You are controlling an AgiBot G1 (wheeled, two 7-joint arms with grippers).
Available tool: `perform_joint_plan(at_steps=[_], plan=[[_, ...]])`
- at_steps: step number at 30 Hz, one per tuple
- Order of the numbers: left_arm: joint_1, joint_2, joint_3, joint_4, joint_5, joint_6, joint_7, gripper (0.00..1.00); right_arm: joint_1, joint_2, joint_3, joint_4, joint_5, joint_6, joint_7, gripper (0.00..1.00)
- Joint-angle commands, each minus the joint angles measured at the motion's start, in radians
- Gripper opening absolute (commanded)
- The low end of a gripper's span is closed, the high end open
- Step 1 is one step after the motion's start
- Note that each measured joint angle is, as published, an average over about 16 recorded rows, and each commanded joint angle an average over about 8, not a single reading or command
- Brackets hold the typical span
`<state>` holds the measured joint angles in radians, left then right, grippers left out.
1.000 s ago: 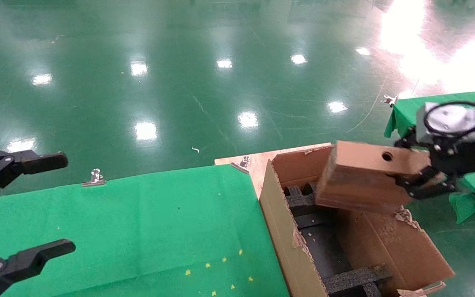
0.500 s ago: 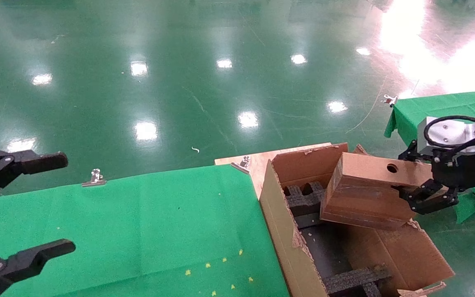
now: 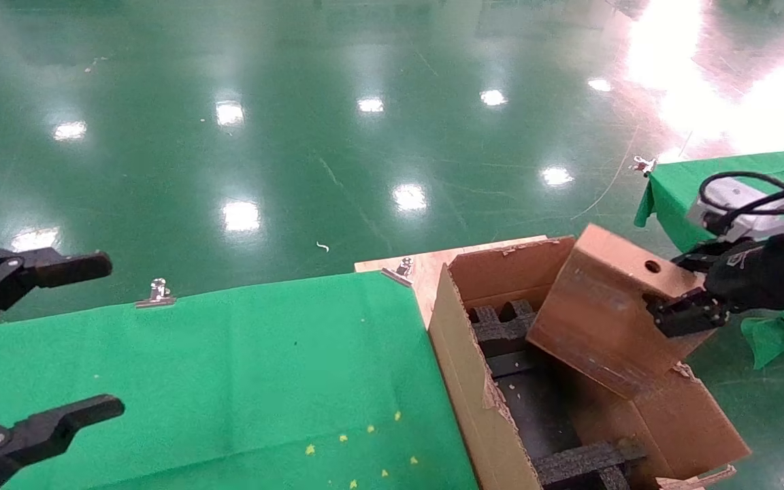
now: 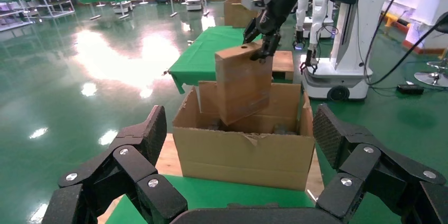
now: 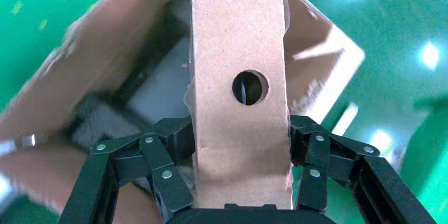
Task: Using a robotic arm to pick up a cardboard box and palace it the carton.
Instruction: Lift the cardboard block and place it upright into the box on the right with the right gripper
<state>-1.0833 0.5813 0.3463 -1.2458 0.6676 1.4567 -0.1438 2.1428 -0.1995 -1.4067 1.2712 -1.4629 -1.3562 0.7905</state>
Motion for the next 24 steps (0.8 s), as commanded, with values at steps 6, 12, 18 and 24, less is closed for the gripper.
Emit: perform_joint_plan(at_steps=[6,12,18,24], plan=[[0.000,0.000,0.000,0.000,0.000,0.000,0.000,1.00,-0.044,0.040,-0.029,0.067,-0.038,0.086,0.336,0.00],[0.000,0.000,0.000,0.000,0.000,0.000,0.000,1.00,-0.060,0.055,-0.041,0.074,-0.048,0.113,0.483,0.00],[0.000,0.000,0.000,0.000,0.000,0.000,0.000,1.00,-0.061,0.054,-0.043,0.069,-0.048,0.115,0.478,0.00],[0.000,0.000,0.000,0.000,0.000,0.000,0.000,1.00,-0.074,0.045,-0.053,0.058,-0.075,0.135,0.513,0.00]])
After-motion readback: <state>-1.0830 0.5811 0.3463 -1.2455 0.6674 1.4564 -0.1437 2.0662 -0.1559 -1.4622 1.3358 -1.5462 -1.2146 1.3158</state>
